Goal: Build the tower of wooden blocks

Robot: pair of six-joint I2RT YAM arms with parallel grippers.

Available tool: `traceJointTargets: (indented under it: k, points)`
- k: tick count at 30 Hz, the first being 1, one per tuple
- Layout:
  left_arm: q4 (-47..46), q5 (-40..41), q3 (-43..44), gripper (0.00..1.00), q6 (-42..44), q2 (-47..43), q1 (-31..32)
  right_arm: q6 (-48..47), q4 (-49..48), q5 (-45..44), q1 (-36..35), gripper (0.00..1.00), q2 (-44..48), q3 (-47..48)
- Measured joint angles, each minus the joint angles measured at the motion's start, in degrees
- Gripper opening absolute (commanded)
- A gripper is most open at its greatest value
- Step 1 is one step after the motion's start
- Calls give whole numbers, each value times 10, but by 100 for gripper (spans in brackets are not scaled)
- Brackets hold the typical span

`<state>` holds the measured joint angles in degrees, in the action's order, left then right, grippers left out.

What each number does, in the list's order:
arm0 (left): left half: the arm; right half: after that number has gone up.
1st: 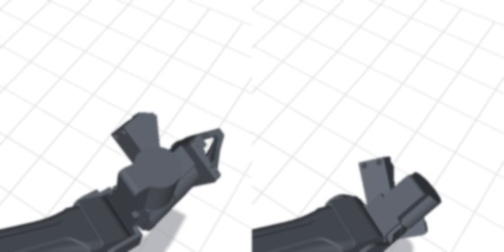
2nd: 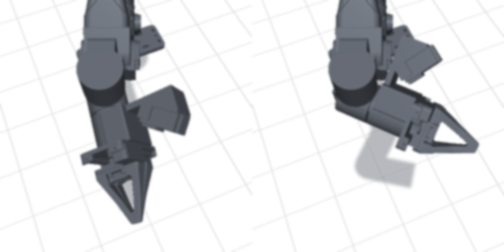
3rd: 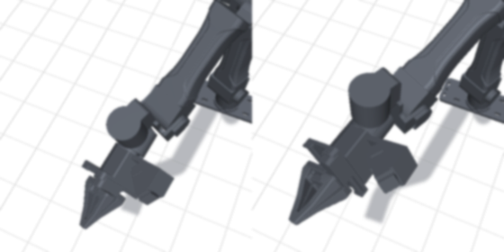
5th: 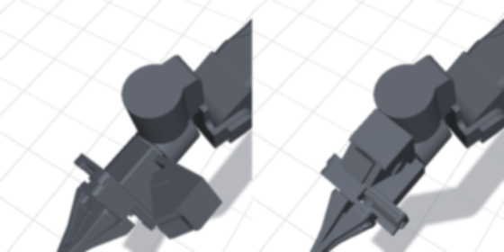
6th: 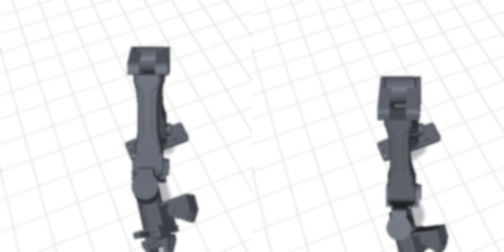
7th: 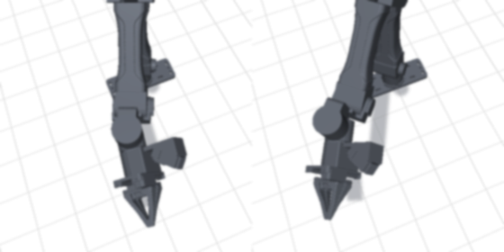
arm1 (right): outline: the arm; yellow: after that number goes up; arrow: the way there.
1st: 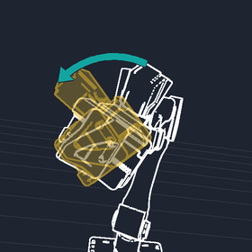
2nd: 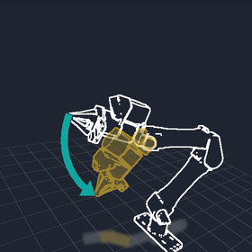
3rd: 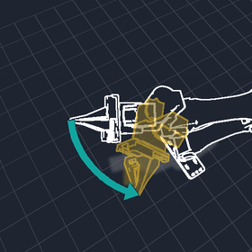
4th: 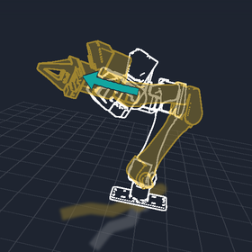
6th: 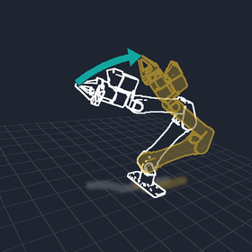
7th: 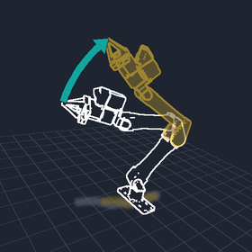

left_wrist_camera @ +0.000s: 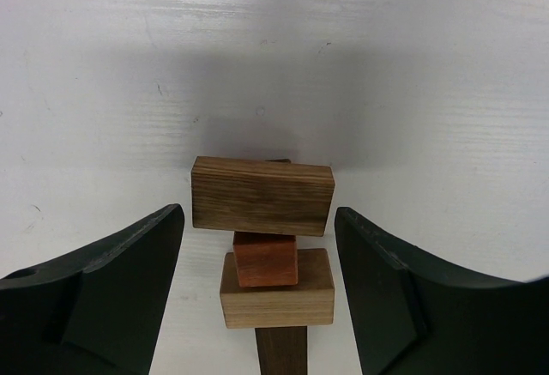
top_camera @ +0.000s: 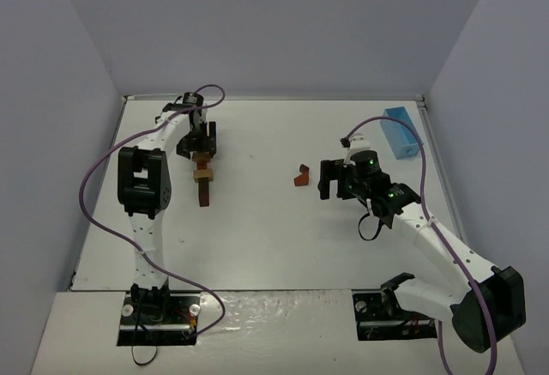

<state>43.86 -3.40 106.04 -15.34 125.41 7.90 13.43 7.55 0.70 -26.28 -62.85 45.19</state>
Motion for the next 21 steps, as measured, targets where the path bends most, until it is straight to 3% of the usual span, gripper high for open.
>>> traceJointTargets:
  k: [21]
  points:
    - [2, -2, -29, 67, -22, -3, 0, 0, 0, 0, 0, 100, 9, -4]
